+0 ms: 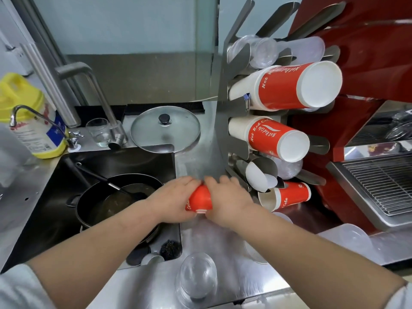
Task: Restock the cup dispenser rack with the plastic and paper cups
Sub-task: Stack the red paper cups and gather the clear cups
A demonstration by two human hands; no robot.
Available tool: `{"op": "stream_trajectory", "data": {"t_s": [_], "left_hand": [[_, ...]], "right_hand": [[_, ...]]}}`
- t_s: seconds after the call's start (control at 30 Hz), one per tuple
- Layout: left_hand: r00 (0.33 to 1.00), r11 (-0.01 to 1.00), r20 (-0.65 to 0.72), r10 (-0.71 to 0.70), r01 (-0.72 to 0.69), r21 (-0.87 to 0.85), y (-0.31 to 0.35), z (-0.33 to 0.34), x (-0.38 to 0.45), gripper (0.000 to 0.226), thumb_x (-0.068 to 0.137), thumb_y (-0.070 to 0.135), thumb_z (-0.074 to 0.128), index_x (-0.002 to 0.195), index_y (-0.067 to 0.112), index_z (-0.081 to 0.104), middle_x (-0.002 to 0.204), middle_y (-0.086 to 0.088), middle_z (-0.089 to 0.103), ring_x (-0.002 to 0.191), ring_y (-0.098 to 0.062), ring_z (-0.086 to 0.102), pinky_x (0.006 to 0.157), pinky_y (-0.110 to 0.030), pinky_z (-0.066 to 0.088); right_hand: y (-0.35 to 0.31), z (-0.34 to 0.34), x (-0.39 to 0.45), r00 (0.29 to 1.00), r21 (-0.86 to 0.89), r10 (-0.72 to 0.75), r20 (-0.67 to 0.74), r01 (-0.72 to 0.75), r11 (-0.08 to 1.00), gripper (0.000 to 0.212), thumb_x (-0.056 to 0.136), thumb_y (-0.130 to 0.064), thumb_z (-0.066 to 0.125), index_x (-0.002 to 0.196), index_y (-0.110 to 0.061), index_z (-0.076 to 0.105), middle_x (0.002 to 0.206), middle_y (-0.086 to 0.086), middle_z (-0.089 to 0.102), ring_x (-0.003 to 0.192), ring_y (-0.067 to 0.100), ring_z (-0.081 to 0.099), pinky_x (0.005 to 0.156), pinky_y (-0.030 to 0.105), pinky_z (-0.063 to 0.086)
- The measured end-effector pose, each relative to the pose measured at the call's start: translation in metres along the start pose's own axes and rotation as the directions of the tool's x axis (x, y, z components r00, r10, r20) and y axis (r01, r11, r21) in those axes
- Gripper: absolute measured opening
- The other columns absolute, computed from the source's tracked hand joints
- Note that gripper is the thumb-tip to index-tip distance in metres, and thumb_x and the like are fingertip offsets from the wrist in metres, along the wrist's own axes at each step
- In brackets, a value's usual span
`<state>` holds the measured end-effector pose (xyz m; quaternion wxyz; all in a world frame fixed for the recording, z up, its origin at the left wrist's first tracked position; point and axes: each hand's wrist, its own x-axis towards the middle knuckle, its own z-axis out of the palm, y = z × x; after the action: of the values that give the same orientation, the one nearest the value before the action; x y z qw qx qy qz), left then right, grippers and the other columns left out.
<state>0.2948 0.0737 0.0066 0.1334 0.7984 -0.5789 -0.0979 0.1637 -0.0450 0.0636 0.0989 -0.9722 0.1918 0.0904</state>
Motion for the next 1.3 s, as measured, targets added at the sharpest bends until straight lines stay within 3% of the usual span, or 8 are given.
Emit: {"op": "stream_trajectory", "data": {"t_s": [0.17,0.23,0.3,0.4,0.5,0.73,0.9,1.3], "left_hand": [[0.983,0.955,-0.093,-0.156,0.125,-0.27,-0.006,-0.023,0.009,0.075,0.069,0.046,0.082,0.132,0.019,0.05,0.118,0.005,0.057,0.108,-0.014,0.056,0.094,-0.026,0.045],[0.971,0.902,-0.086,-0.223,0.172,-0.396,-0.01,-0.026,0.014,0.074,0.064,0.049,0.084,0.128,0.027,0.052,0.117,0.01,0.06,0.105,-0.011,0.06,0.091,-0.031,0.052],[0.965,0.846,-0.073,-0.25,0.182,-0.501,-0.012,-0.024,0.018,0.073,0.065,0.039,0.086,0.128,0.03,0.051,0.119,0.01,0.063,0.105,-0.007,0.063,0.09,-0.033,0.055],[0.948,0.755,-0.082,-0.308,0.19,-0.628,-0.007,-0.02,0.019,0.074,0.069,0.022,0.085,0.133,0.027,0.049,0.121,0.013,0.061,0.107,0.001,0.06,0.085,-0.015,0.048],[0.925,0.681,-0.069,-0.373,0.223,-0.697,-0.006,-0.01,0.018,0.074,0.061,0.03,0.077,0.13,0.031,0.05,0.12,0.013,0.061,0.111,-0.006,0.06,0.093,-0.026,0.05],[0.89,0.633,0.014,-0.456,0.335,-0.698,-0.012,0.017,0.017,0.077,0.061,0.035,0.072,0.134,0.033,0.048,0.129,0.004,0.056,0.117,-0.014,0.059,0.102,-0.041,0.051],[0.886,0.64,0.045,-0.462,0.368,-0.674,-0.027,0.033,0.023,0.073,0.059,0.04,0.071,0.129,0.037,0.05,0.125,0.003,0.059,0.111,-0.013,0.064,0.097,-0.044,0.055],[0.87,0.683,0.054,-0.49,0.421,-0.598,-0.01,0.005,0.018,0.071,0.079,0.019,0.076,0.142,0.026,0.044,0.134,0.002,0.047,0.118,-0.016,0.052,0.107,-0.042,0.046]], "right_hand": [[-0.005,-0.048,0.015,0.982,0.231,-0.097,-0.16,0.133,0.964,0.069,0.078,-0.027,0.066,0.139,-0.024,0.036,0.131,0.011,0.042,0.119,0.034,0.045,0.098,0.041,0.043],[-0.01,-0.057,0.023,0.976,0.287,-0.098,-0.193,0.152,0.946,0.07,0.078,-0.024,0.064,0.141,-0.025,0.034,0.136,0.01,0.039,0.123,0.032,0.043,0.1,0.043,0.043],[-0.013,-0.061,0.03,0.975,0.275,-0.088,-0.206,0.144,0.95,0.07,0.078,-0.023,0.063,0.141,-0.023,0.034,0.137,0.009,0.037,0.123,0.031,0.044,0.099,0.041,0.043],[-0.019,-0.06,0.04,0.978,0.224,-0.065,-0.198,0.11,0.968,0.065,0.079,-0.026,0.066,0.137,-0.018,0.039,0.135,0.008,0.039,0.117,0.029,0.05,0.094,0.04,0.046],[-0.02,-0.052,0.049,0.986,0.222,-0.038,-0.161,0.074,0.972,0.059,0.08,-0.027,0.067,0.132,-0.014,0.044,0.13,0.009,0.044,0.115,0.028,0.05,0.092,0.037,0.044],[-0.018,-0.022,0.061,0.998,0.22,0.042,-0.05,-0.03,0.975,0.045,0.079,-0.02,0.059,0.123,-0.015,0.052,0.124,0.009,0.052,0.115,0.031,0.051,0.09,0.035,0.044],[-0.014,-0.019,0.064,0.998,0.193,0.026,-0.049,-0.016,0.981,0.049,0.082,-0.016,0.058,0.129,-0.014,0.047,0.129,0.011,0.048,0.115,0.031,0.051,0.093,0.037,0.045],[-0.014,-0.025,0.061,1.0,0.227,0.017,-0.003,-0.016,0.974,0.059,0.08,-0.013,0.065,0.134,-0.013,0.042,0.13,0.012,0.041,0.116,0.032,0.051,0.097,0.039,0.045]]}}
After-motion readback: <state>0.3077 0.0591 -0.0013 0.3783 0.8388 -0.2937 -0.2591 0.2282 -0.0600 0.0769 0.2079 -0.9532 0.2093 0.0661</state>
